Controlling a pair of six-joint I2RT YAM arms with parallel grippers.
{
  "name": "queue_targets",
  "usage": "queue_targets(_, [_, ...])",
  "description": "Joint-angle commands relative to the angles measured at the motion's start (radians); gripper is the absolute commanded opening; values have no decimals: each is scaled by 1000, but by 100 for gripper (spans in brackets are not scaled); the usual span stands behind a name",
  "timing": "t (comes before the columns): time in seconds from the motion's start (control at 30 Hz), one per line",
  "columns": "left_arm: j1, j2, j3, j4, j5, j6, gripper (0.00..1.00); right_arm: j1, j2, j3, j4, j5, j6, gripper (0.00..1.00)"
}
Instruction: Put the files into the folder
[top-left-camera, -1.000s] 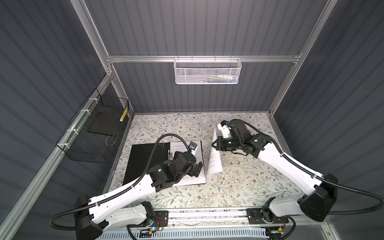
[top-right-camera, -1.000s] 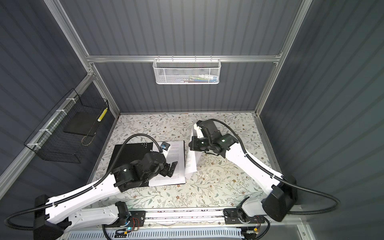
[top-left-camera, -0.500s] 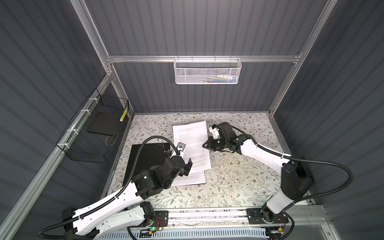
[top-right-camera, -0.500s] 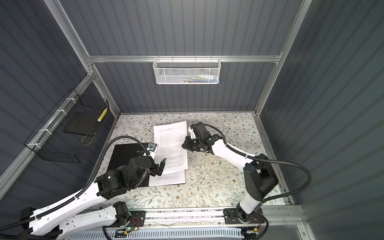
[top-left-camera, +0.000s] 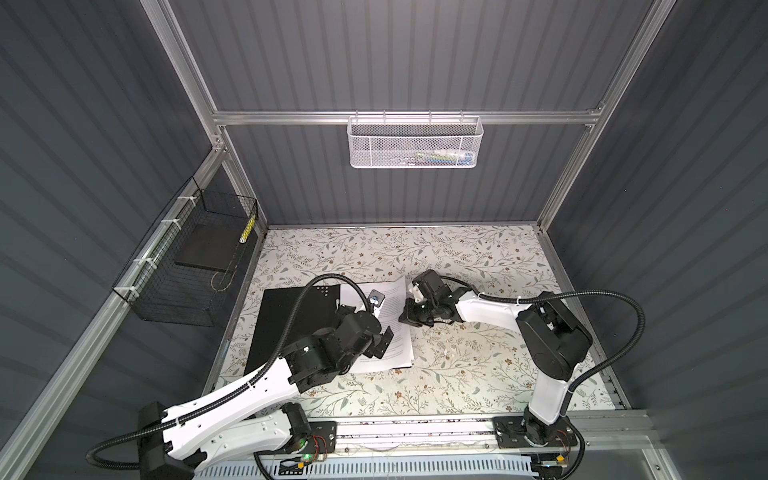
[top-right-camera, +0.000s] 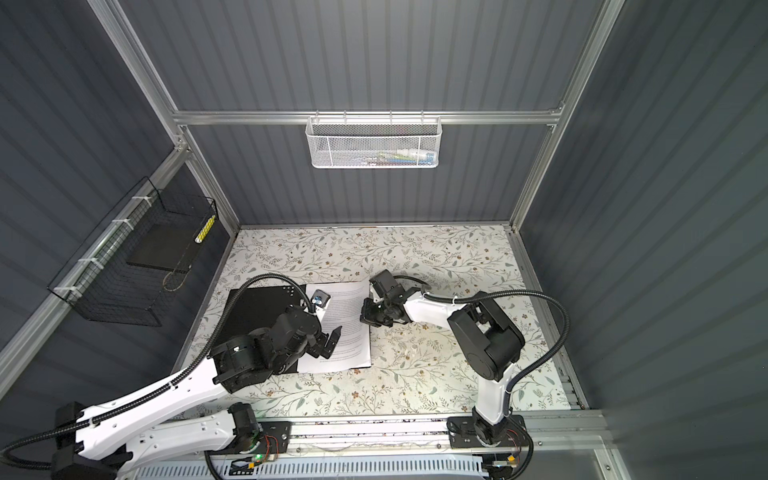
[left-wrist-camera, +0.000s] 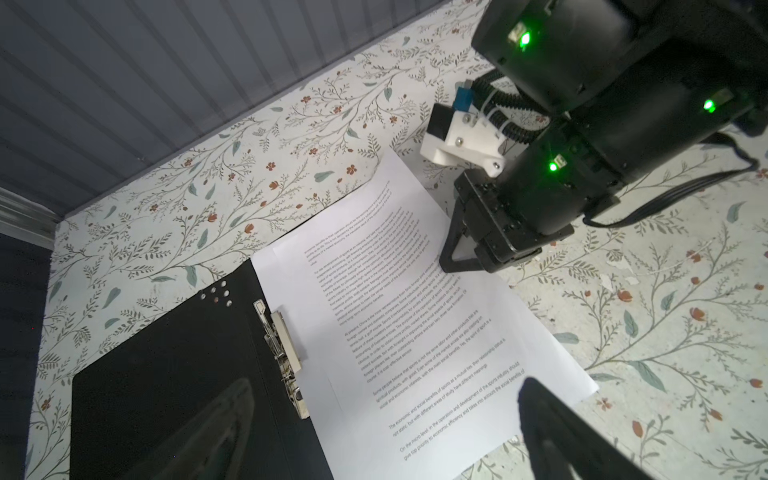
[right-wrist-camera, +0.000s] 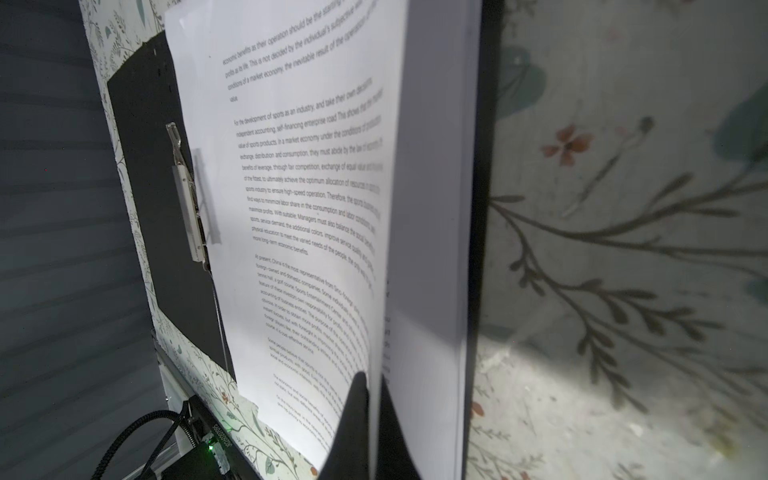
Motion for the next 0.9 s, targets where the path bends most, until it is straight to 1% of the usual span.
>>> queue_targets(0.0, [11, -1, 7, -7, 29, 3, 100, 5, 16, 24, 21, 16, 27, 0])
queue_targets(0.27, [20, 25, 11, -16, 45, -2, 100, 14, 64, 70, 31, 5, 45, 0])
queue_targets(0.87, [38, 37, 17, -16, 76, -2, 100, 38, 102, 91, 42, -6, 67, 0])
